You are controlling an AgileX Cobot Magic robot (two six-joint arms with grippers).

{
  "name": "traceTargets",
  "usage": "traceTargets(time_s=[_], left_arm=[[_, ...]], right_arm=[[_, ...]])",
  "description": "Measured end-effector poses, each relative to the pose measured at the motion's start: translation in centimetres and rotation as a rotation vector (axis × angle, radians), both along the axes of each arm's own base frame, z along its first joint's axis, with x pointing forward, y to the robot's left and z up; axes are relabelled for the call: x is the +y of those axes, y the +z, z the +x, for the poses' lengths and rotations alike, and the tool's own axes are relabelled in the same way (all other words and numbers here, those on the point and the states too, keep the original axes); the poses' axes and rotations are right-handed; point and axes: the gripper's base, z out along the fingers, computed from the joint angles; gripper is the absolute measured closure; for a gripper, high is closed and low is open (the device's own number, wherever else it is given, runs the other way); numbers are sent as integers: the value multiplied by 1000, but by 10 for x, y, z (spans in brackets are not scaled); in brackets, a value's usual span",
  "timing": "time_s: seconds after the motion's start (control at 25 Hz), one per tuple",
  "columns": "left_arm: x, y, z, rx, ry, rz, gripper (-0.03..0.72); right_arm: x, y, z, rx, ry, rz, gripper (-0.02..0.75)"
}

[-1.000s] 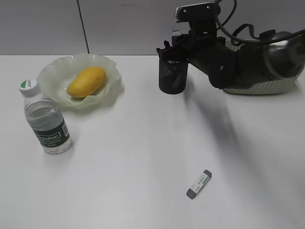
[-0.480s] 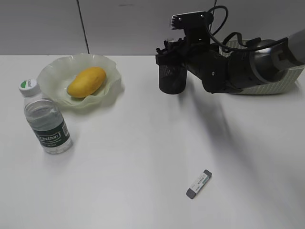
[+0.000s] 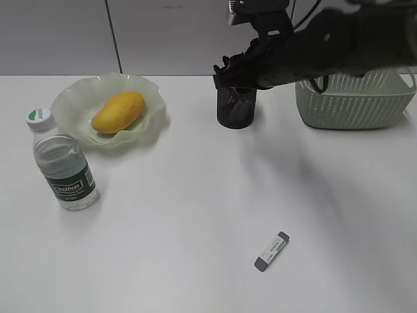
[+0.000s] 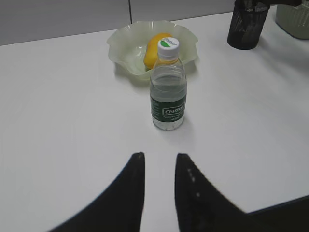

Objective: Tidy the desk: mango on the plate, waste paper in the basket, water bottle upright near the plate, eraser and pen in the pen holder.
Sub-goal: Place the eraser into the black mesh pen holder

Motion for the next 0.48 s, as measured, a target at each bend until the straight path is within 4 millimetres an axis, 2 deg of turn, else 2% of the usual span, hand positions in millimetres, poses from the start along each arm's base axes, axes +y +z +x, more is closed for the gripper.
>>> traceTargets(time_s=[0.08, 0.16, 0.32, 0.4, 0.48], left_arm=[[0, 0, 0, 0, 0, 0, 531], [0, 0, 0, 0, -1, -1, 531], [0, 0, 0, 0, -1, -2, 531], [0, 0, 0, 1, -2, -3, 531], [0, 0, 0, 1, -3, -5, 531]], right_arm=[[-4, 19, -25, 166, 118, -86, 456], [-15, 37, -50, 331, 156, -169, 471], [-61, 47, -105, 648, 56, -443, 479], [-84, 55, -136, 703, -4, -507, 480], [-104, 60, -171, 716, -43, -495, 480]])
